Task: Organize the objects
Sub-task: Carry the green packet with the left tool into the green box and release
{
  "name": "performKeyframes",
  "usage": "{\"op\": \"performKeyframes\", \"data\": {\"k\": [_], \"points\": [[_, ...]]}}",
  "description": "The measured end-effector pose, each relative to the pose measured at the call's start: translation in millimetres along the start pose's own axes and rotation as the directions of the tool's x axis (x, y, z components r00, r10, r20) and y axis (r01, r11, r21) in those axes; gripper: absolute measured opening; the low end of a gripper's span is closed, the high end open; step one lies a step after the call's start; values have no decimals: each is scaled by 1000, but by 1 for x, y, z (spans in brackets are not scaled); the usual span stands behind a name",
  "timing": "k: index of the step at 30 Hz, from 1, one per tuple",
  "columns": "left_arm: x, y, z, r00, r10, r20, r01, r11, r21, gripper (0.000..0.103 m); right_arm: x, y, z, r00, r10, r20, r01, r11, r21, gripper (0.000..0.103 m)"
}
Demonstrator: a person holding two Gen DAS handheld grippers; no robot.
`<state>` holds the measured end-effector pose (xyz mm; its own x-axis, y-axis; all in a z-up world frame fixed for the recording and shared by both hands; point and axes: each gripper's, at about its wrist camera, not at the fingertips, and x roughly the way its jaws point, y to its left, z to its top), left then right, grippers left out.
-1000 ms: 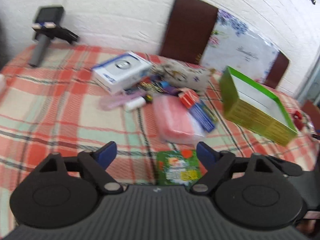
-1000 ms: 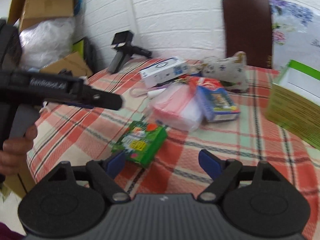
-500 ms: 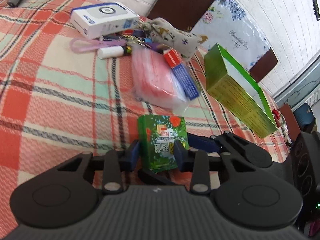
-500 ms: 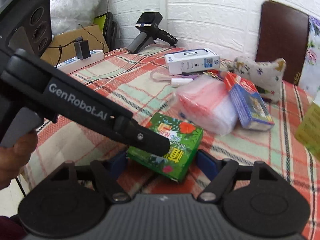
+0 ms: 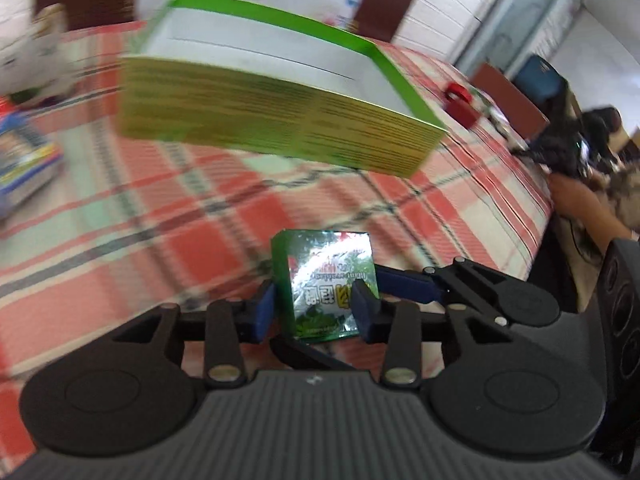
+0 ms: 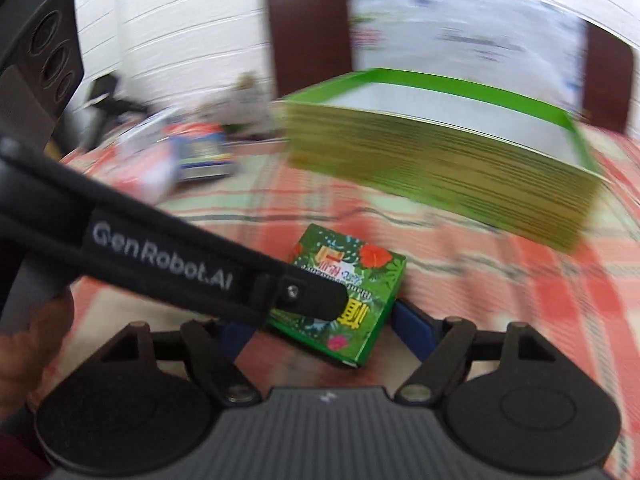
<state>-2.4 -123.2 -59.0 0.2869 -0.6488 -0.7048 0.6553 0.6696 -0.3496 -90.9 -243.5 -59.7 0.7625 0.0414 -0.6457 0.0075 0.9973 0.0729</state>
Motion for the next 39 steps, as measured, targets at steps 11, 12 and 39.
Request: {"op": "performKeyframes", "data": {"k": [11, 12, 39], "points": [[-11, -31, 32, 997, 11, 75, -20, 992, 124, 48, -25, -25, 6, 985, -64, 157, 64, 998, 8, 76], [-16, -34, 41, 995, 9, 104, -24, 989, 143, 48, -29, -28, 16, 978, -71, 194, 72, 997, 4, 76], [74, -50, 158, 962, 192, 194, -230, 953, 198, 50, 65, -100, 116, 957, -164, 240, 158, 986, 45, 88]]}}
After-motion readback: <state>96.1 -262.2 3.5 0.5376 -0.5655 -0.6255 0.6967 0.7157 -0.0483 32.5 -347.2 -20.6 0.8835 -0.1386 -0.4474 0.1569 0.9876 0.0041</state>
